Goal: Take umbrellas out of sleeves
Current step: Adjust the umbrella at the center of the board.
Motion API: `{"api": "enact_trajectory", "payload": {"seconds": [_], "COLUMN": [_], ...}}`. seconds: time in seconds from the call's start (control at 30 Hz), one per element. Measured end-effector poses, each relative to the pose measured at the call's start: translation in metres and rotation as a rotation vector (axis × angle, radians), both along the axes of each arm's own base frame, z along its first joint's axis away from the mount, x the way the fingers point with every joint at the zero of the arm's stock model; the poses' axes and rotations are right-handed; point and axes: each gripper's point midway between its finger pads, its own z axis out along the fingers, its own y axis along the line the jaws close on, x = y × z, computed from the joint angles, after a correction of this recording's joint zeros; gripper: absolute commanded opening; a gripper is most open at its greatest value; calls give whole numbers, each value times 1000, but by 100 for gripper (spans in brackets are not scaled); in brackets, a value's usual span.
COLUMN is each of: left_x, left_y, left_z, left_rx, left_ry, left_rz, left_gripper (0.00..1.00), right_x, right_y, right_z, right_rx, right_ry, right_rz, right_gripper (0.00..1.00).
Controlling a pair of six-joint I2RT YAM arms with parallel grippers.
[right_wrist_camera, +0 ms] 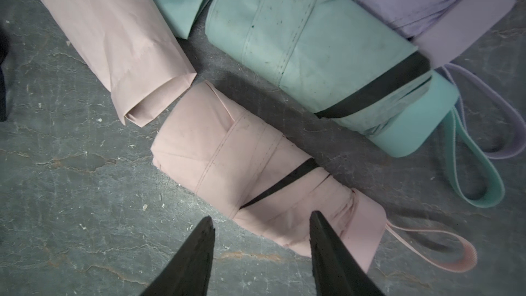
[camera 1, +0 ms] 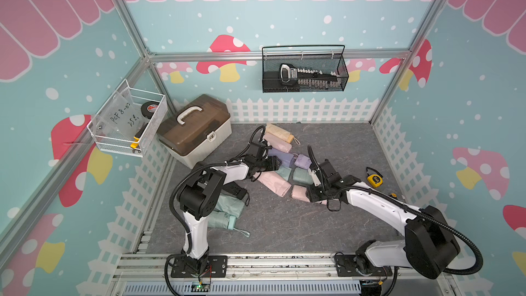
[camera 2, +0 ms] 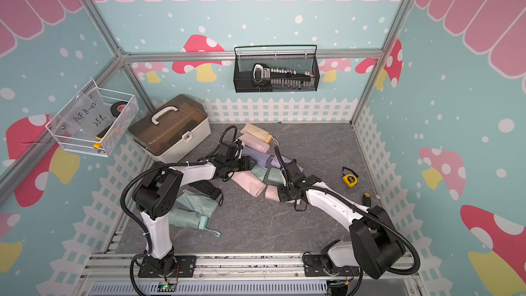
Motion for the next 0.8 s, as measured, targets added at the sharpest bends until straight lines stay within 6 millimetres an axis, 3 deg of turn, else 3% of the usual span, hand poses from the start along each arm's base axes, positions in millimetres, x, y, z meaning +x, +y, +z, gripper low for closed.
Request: {"api": "enact_trajectory", "payload": {"seconds": [0.13,0.4,0.8], "left_x": [-13,-26,-46], "left_y": [7,11,10], "left_z": [3,45,26], "left_rx": [2,-41,-38], "left_ry": [5,-72,-32], "left_rz": [0,-3,-17], "left_gripper": [68,68,68], "right_x": [-4,-16,-19], "right_y": [2,1,1], "right_z": [-7,-22,-18], "right_rx": [21,51,75], "right_ry": [15,45,29], "right_rz": [0,-14,-19], "right_gripper": [53,53,53]}}
